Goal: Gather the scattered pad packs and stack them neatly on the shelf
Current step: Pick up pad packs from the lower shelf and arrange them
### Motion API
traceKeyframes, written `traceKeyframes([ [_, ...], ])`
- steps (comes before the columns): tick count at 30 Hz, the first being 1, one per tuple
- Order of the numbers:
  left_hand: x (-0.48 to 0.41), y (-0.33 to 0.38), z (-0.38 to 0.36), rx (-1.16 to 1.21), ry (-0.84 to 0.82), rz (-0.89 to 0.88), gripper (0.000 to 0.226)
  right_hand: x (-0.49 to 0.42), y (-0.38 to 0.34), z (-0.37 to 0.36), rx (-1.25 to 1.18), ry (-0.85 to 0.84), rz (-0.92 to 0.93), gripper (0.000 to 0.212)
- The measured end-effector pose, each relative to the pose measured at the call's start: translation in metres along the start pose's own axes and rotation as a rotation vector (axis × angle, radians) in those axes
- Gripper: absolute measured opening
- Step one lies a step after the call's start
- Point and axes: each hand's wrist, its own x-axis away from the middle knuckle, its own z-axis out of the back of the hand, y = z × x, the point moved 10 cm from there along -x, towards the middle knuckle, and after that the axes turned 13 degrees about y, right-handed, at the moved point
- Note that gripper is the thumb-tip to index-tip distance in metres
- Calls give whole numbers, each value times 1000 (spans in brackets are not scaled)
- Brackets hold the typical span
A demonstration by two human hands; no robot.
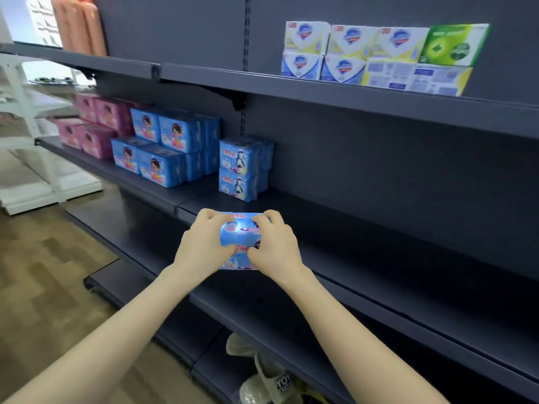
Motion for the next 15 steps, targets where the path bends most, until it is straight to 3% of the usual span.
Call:
traceKeyframes([
  [8,-41,-89,34,-16,21,46,49,-42,-71,-66,-15,-33,45,49],
  [15,-72,-132,32,23,26,57,49,-71,-90,-107,18,-61,48,49],
])
